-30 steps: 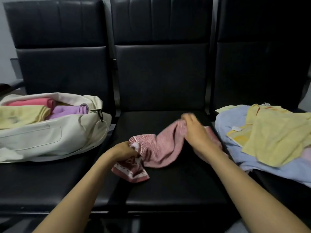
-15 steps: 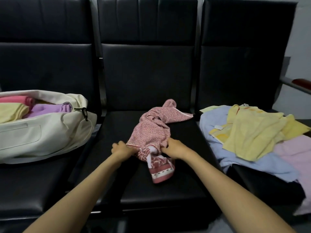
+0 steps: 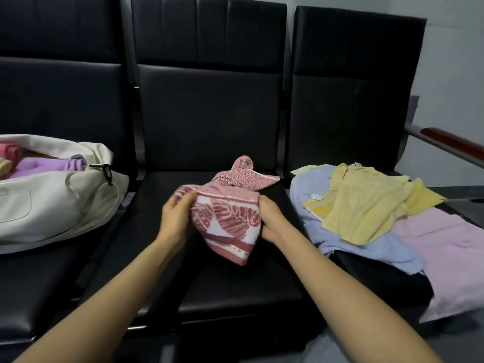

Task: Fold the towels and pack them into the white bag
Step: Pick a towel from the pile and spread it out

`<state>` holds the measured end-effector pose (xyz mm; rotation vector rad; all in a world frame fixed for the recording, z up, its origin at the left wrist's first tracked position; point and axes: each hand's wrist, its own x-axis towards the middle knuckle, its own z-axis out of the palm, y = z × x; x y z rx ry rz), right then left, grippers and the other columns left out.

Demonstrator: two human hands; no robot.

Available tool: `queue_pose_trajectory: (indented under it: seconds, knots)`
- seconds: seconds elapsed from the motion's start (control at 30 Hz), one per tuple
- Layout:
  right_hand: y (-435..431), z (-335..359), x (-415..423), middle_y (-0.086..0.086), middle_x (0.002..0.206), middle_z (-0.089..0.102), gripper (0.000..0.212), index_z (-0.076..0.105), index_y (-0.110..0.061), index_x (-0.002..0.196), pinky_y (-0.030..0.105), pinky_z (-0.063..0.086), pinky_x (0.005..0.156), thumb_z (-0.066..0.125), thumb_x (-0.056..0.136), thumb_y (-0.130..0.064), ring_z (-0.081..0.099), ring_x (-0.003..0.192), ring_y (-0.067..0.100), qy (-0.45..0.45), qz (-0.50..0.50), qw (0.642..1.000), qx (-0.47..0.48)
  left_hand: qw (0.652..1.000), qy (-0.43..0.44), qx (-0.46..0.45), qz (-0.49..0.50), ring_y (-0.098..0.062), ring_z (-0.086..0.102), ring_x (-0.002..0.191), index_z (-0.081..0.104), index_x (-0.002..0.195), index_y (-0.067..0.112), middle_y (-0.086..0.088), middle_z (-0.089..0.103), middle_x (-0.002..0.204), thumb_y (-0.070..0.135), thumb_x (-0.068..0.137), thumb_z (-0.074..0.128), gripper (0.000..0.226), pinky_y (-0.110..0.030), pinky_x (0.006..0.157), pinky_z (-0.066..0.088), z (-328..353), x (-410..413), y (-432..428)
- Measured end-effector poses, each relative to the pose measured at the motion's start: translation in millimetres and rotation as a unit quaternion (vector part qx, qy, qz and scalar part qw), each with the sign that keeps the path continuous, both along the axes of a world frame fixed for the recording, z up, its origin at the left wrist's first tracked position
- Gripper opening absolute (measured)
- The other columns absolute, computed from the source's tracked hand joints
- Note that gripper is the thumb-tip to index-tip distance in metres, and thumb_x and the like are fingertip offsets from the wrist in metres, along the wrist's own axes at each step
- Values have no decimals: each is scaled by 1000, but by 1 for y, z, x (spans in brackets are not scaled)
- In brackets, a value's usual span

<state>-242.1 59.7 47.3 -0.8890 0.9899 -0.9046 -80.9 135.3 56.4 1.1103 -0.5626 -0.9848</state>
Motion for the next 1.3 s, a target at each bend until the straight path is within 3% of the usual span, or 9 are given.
queue_pose_trajectory:
  seconds: [0.13,0.23,0.43,0.5,0.63,0.73,0.9,1.07,1.3]
  knots:
    - [-12,13,-19,7,76,62,29,54,-8,80,30,49,66,34,99,-1,59,70,17,-70,-107,991,-46,996,-83,19,36,-18,67,74,59,85,10,-7,68,83,20,86,69,14,-31,67,55,6,25,4]
    - [-19,9,-34,4,74,52,18,48,-12,82,28,40,55,41,96,-6,50,63,16,136,-150,971,-123,947,-300,115,10,-16,59,64,46,79,13,-6,59,77,21,80,74,29,-27,49,46,-4,35,6]
    - [-11,3,-42,6,92,59,11,51,-12,104,19,48,67,56,94,-9,58,73,11,273,-71,933,-225,656,-622,407,-132,-32,58,110,38,128,3,-17,53,126,37,86,62,59,-38,87,49,-18,49,21]
    - [-11,-8,-43,10,105,64,11,58,-15,104,30,50,83,58,92,-16,62,87,18,388,39,895,-216,626,-684,359,-104,-32,48,121,38,130,6,-16,46,133,29,90,57,50,-41,95,42,-24,47,23]
    - [-6,-25,-41,18,138,44,54,41,-4,135,38,42,102,59,90,-25,51,121,33,517,75,839,-155,764,-566,296,-95,-22,54,101,45,124,9,-9,54,122,36,88,62,49,-32,78,42,-31,40,16]
    - [-2,-29,-30,18,146,33,79,32,-3,144,38,42,104,65,81,-38,46,126,33,515,49,852,-80,721,-592,325,-156,-21,56,94,52,112,10,-7,57,110,46,81,68,50,-29,71,42,-40,36,16]
    - [4,-31,-12,8,106,66,18,63,-9,103,38,54,87,57,89,-19,63,97,23,408,114,899,-115,732,-593,284,-181,-20,60,80,58,80,17,2,59,77,41,84,65,25,-29,63,42,-40,26,15]
    - [9,-1,-11,-1,82,68,7,58,-19,95,26,49,63,51,98,-18,63,62,11,168,131,977,-24,959,-150,202,-128,-28,70,80,64,109,3,-16,72,94,12,85,65,25,-39,78,58,-19,37,15]
    - [31,-16,4,4,114,63,77,13,-22,149,29,52,78,63,91,-16,63,91,15,170,204,964,-17,955,16,200,-219,-32,68,88,59,117,-2,-25,67,112,-2,84,61,33,-43,83,57,-13,32,24]
